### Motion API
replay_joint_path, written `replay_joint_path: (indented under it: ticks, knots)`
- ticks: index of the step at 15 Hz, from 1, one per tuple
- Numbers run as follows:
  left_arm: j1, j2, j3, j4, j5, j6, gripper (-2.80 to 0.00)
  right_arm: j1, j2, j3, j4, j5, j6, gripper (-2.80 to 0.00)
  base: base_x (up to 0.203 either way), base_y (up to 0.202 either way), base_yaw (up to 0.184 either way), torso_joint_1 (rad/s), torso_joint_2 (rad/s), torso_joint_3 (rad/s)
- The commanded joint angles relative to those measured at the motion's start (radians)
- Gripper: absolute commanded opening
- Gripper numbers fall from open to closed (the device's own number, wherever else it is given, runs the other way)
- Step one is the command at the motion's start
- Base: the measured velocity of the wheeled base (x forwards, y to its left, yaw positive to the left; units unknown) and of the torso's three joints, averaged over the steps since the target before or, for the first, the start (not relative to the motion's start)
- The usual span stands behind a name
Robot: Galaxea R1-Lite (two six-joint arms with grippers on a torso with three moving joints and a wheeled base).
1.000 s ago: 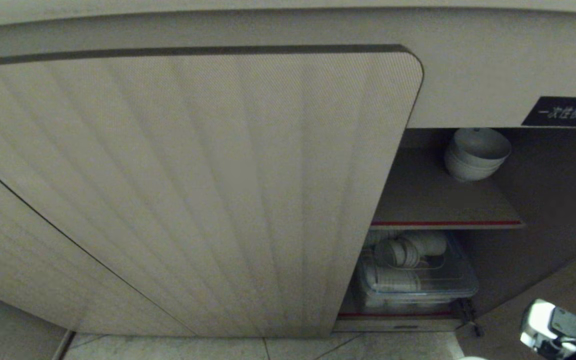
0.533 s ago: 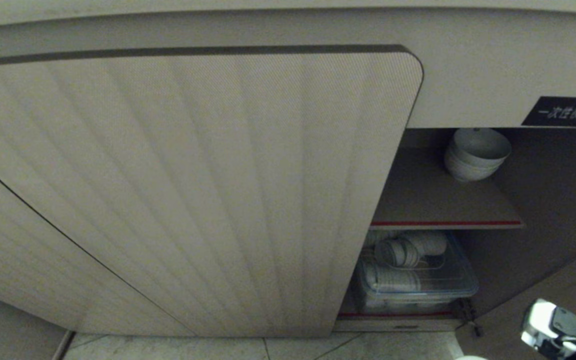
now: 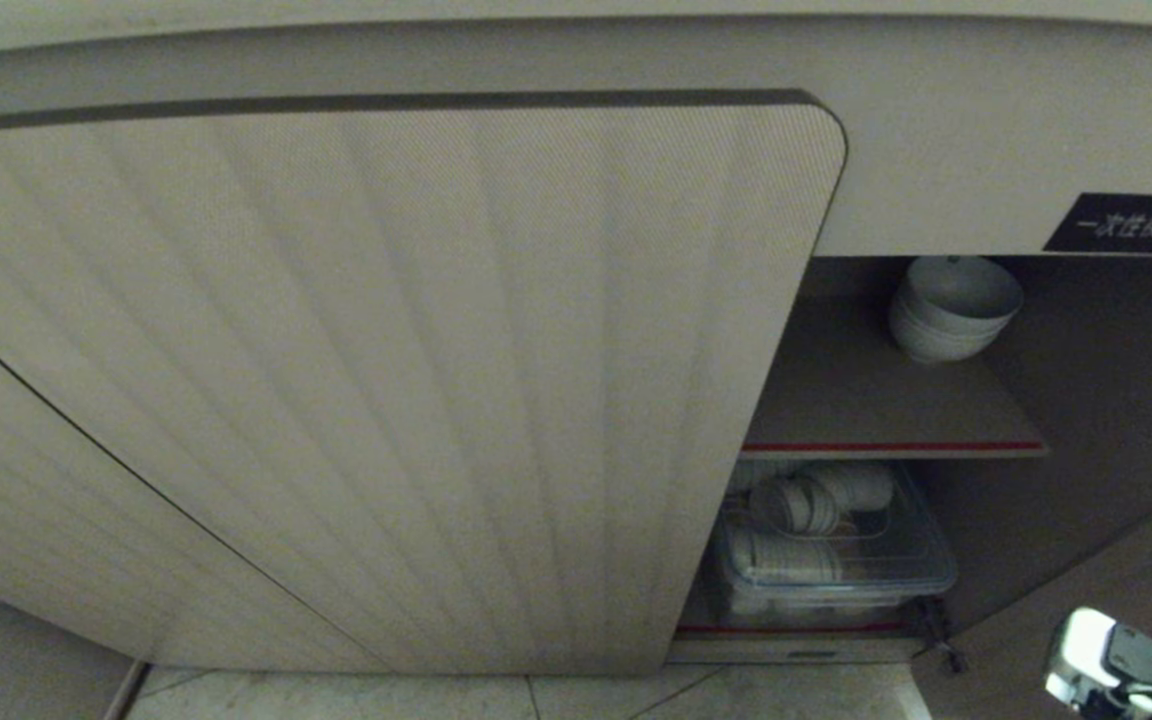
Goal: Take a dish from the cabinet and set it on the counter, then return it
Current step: Place it on the table
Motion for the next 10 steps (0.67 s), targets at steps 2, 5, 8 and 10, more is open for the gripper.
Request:
replay_joint_path:
  ticks: [2,5,8,10]
  knots:
    - [0.001,0.000,0.000,-0.001,0.000,-0.001,-2.80,0.000,0.000,0.003,-0.001,0.001,-0.002,-2.80,0.000,0.000,0.000,0.000,0.00,0.000]
    - [-0.001,0.000,0.000,-0.001,0.000,-0.001,-2.80,0.002,-0.002,0.003,-0.001,0.001,-0.002,-2.80,0.000,0.000,0.000,0.000,0.00,0.000]
    - [0.001,0.000,0.000,-0.001,0.001,-0.001,-2.80,0.003,-0.004,0.003,0.000,0.001,-0.002,-2.80,0.000,0.000,0.000,0.000,0.00,0.000]
    - [0.001,0.000,0.000,-0.001,0.000,-0.001,-2.80,0.006,-0.002,0.003,0.000,0.001,-0.002,-2.80,0.000,0.000,0.000,0.000,0.00,0.000]
